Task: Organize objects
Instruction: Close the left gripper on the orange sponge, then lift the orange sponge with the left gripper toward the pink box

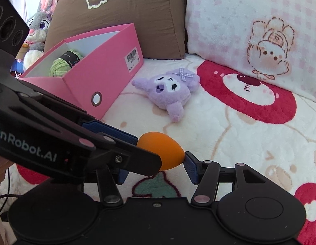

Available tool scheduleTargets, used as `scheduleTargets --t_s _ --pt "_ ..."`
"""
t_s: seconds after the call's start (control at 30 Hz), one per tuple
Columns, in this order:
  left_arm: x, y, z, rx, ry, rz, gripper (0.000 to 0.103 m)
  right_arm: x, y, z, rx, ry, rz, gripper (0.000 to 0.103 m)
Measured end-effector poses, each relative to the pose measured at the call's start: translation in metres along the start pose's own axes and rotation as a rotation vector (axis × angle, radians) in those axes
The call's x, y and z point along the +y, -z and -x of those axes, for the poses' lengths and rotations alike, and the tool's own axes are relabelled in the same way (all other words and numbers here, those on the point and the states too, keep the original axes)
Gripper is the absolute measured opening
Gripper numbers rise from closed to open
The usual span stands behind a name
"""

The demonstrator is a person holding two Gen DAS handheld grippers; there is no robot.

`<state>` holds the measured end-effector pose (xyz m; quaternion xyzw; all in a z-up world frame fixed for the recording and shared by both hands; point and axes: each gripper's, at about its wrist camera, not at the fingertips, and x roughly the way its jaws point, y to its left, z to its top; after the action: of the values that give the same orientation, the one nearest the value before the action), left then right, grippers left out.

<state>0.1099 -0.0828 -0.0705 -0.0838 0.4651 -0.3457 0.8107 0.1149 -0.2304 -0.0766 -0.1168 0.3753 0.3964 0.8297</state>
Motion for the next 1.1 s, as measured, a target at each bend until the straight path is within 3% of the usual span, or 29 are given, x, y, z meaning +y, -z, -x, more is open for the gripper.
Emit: scheduleTargets --t_s 0.6,0.8,1.1 --pt "0.000 0.023 0.067 -0.001 0.095 0.100 0.039 0.056 -0.007 0.069 -0.067 -0.038 0.173 0.066" --pt "-0.006 0.030 0.094 -0.022 0.082 0.085 0.039 0.073 -0.011 0.084 -0.083 -0.062 0.181 0.067" --pt "-0.015 0.036 0.126 0.013 0.025 0.047 0.039 0.103 -0.017 0.097 -0.057 -0.087 0.159 0.070"
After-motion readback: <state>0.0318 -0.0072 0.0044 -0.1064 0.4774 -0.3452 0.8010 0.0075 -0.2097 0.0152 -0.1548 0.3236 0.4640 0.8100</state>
